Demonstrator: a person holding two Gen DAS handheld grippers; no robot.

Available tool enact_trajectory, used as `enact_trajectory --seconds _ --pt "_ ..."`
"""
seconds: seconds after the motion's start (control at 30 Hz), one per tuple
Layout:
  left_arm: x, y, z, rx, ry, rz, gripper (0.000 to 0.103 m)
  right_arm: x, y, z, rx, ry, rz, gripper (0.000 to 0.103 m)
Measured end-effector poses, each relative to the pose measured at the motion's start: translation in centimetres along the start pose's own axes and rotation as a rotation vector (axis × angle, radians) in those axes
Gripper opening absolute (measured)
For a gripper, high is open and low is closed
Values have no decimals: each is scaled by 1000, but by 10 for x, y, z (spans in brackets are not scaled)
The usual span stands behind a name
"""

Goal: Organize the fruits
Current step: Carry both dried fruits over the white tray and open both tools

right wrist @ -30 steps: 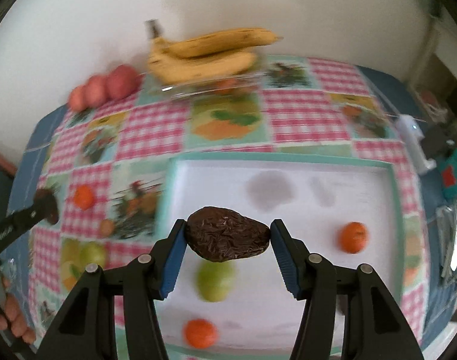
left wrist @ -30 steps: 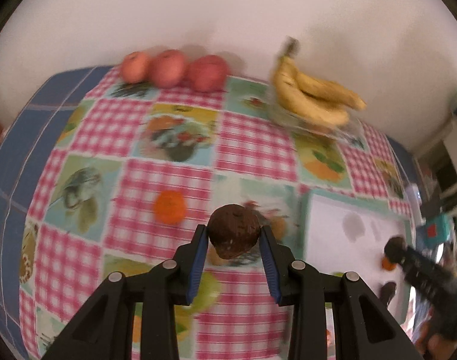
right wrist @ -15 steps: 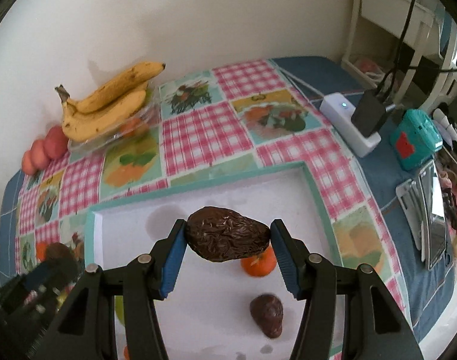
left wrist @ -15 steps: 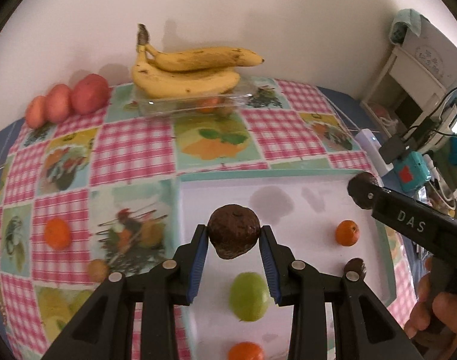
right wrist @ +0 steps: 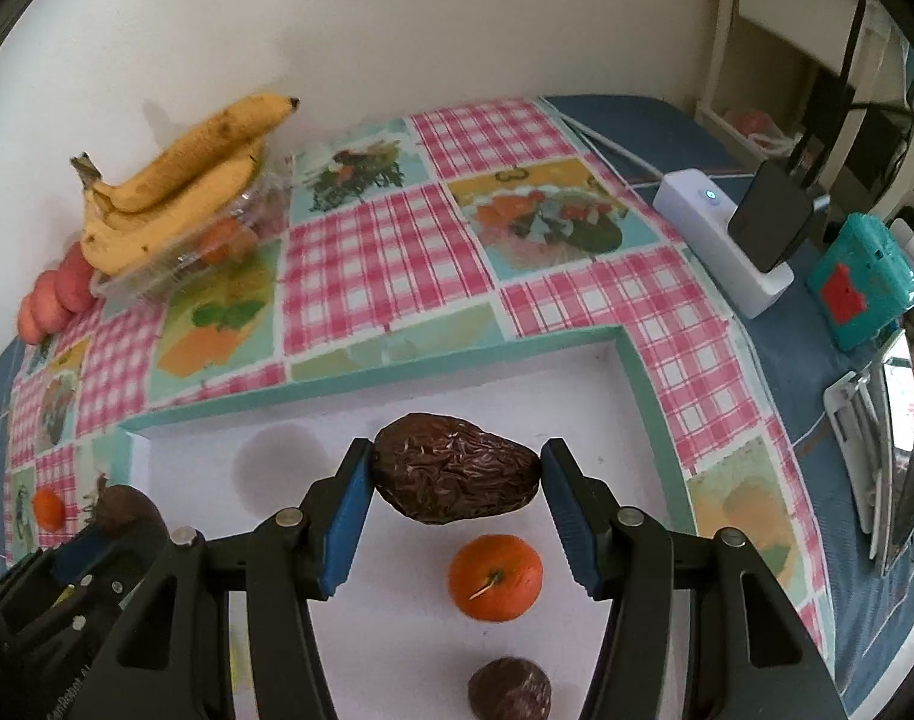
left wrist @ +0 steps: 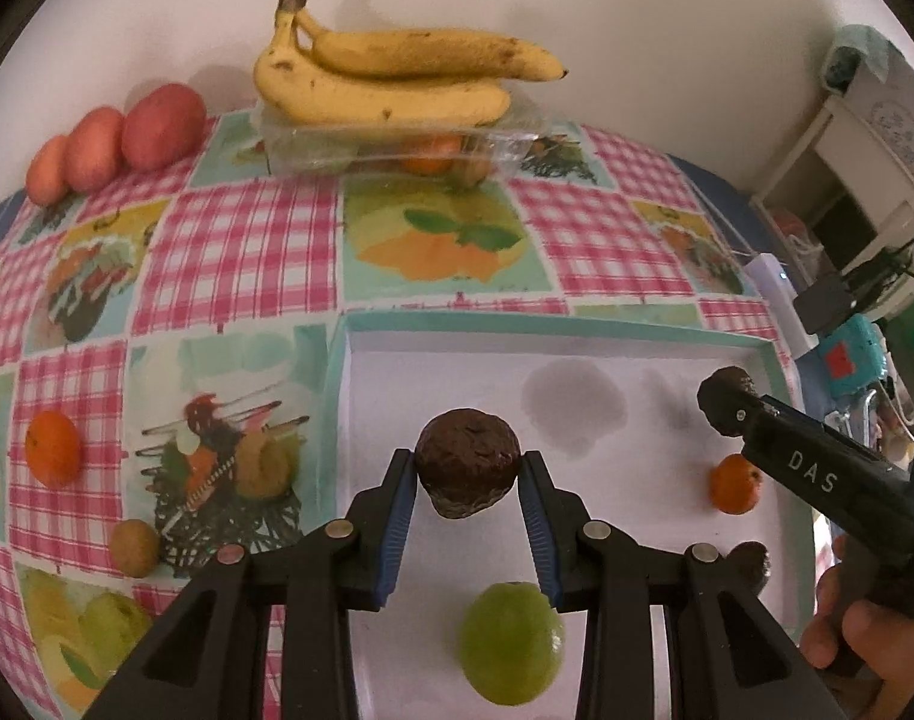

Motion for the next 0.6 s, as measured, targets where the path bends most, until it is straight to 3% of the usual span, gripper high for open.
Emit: enact_trajectory --seconds 0.5,0.6 --pt "-10 1 2 -11 16 27 39 -25 -4 3 40 -28 25 58" --pt "-10 1 1 -15 17 31 51 -25 -4 4 54 -32 25 58"
Point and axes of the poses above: each gripper's, at about its wrist camera, not at the fingertips, and x roughly against the way its jaws point, z to its left, y to its top, the point moved 1 cm from there along -x, roughly the way its jaws point, and after that the axes turned 9 degrees about -y, right-handed, at the moved point
